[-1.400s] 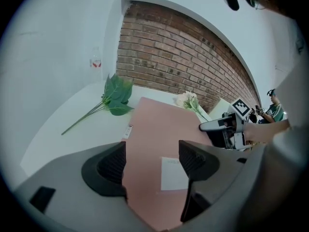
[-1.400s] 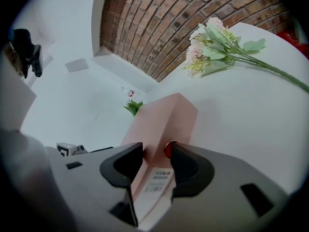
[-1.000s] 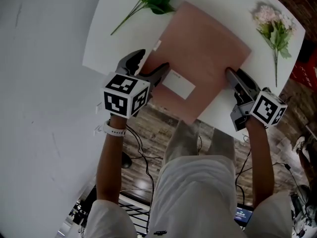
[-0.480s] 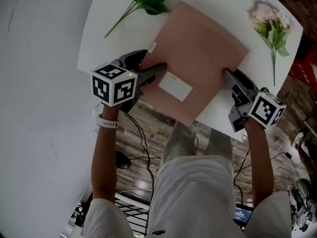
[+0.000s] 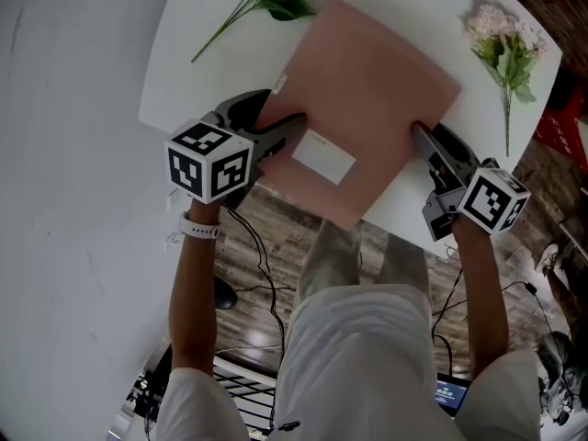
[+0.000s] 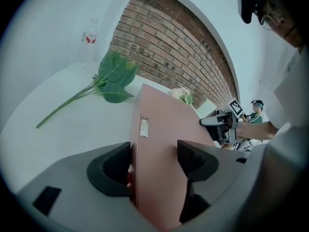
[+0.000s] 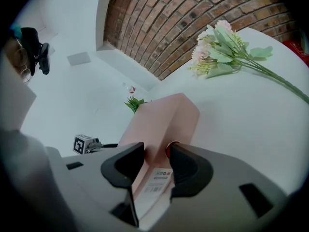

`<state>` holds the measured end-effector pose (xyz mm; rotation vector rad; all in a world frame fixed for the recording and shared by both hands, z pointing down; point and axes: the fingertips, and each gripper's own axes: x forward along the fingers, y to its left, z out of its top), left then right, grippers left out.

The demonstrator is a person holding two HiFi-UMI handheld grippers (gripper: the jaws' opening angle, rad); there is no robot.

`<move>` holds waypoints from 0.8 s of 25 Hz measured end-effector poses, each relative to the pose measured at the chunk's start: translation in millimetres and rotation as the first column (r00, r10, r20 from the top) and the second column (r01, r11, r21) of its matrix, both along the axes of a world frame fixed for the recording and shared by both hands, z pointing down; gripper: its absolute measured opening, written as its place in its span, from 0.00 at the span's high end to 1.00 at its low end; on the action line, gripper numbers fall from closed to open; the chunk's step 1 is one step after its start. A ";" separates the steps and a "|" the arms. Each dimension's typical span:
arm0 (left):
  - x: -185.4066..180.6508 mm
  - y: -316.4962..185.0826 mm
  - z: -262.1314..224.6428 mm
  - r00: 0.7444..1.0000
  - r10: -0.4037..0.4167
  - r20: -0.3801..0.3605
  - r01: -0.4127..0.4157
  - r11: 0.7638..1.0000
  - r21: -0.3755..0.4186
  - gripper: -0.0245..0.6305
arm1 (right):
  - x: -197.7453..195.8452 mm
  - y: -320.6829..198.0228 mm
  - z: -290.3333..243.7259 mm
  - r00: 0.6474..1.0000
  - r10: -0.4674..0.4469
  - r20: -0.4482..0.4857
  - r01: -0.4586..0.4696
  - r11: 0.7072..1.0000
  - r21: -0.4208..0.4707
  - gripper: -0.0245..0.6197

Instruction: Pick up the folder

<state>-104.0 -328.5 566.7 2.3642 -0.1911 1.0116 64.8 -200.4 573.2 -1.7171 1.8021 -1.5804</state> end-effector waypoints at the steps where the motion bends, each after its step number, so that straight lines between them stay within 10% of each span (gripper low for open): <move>1: -0.8 0.3 -0.9 1.000 -0.003 -0.002 0.003 1.000 -0.001 0.49 | -0.6 -0.7 -1.0 1.000 -0.009 -0.002 0.009 1.000 0.002 0.70; 20: 7.0 33.7 -81.1 1.000 -0.003 -0.029 0.007 0.991 0.132 0.49 | 2.4 36.3 -60.0 0.999 -0.021 0.030 0.018 0.996 0.092 0.70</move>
